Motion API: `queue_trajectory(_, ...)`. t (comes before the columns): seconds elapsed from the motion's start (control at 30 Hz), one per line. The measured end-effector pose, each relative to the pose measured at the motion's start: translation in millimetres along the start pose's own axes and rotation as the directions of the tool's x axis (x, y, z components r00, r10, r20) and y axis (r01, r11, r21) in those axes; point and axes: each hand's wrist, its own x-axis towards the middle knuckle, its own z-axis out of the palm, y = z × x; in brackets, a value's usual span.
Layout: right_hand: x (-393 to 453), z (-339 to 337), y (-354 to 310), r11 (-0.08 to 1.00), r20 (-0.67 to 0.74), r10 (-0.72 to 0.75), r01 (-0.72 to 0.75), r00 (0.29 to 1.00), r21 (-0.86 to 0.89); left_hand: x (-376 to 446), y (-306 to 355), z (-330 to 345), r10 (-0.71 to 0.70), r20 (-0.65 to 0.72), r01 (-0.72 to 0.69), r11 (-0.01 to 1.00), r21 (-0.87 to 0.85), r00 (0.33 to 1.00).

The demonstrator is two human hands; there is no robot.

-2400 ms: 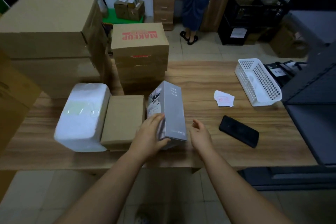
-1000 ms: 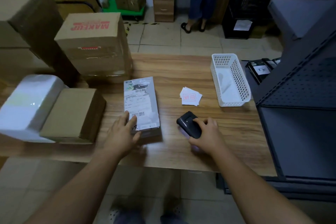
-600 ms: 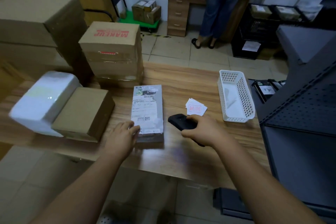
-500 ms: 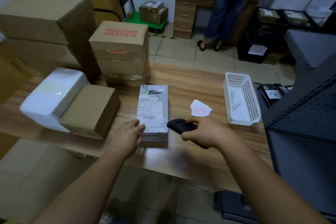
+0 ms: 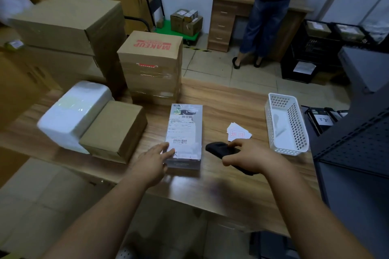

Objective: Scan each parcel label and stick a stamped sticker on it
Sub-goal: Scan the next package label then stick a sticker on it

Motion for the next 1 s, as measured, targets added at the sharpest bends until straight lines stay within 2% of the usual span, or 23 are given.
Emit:
queue_trajectory(0.1,5.9,1.8,1.2,1.000,0.040,0.006,-0.007,0.999,0.026,-0.7,-1.7,-1.6,0.020,0.001,-0.020,1.000,-0.001,1.000)
queue_trajectory(0.27,4.9,-1.6,-15.9,0.997,0.131,-0.038,0.046,0.991,-0.058,1.6,-2.5,-1.9,0.011,-0.022,-0.011,0.999,-0.034,1.000)
queue_trajectory(0.47,-9.0,-23.6,-33.0,0.990,0.097,-0.052,0.064,0.994,-0.126,12.8,-2.0,-6.5,0.014,-0.067,-0.018,0.998,-0.060,0.998)
queue_trajectory(0.53,-11.7,-30.7,-37.1,0.988,0.089,-0.051,0.063,0.995,-0.143,18.8,2.0,-7.6,-0.035,-0.097,0.023,0.992,-0.124,0.995)
queue_trajectory(0.63,-10.7,-38.1,-36.9,0.984,0.078,-0.042,0.055,0.996,-0.172,27.0,6.9,-7.8,-0.150,-0.008,0.146,0.970,-0.196,0.989)
queue_trajectory(0.7,-4.4,-37.9,-30.2,0.984,0.076,-0.034,0.047,0.997,-0.174,28.9,9.2,-8.2,-0.166,0.015,0.165,0.967,-0.194,0.986)
queue_trajectory(0.8,18.7,-24.8,-7.6,0.992,0.040,-0.024,0.028,0.999,-0.121,27.8,14.3,-11.2,-0.113,-0.070,0.106,0.989,-0.107,0.991)
queue_trajectory(0.93,67.8,28.1,49.2,0.994,-0.151,-0.090,0.079,0.984,-0.081,31.5,26.6,-12.9,0.001,-0.143,-0.016,0.995,-0.102,0.990)
queue_trajectory(1.0,87.7,61.2,77.7,0.994,-0.194,-0.103,0.094,0.976,-0.054,38.7,35.4,-9.0,0.058,-0.179,-0.076,0.993,-0.094,0.982)
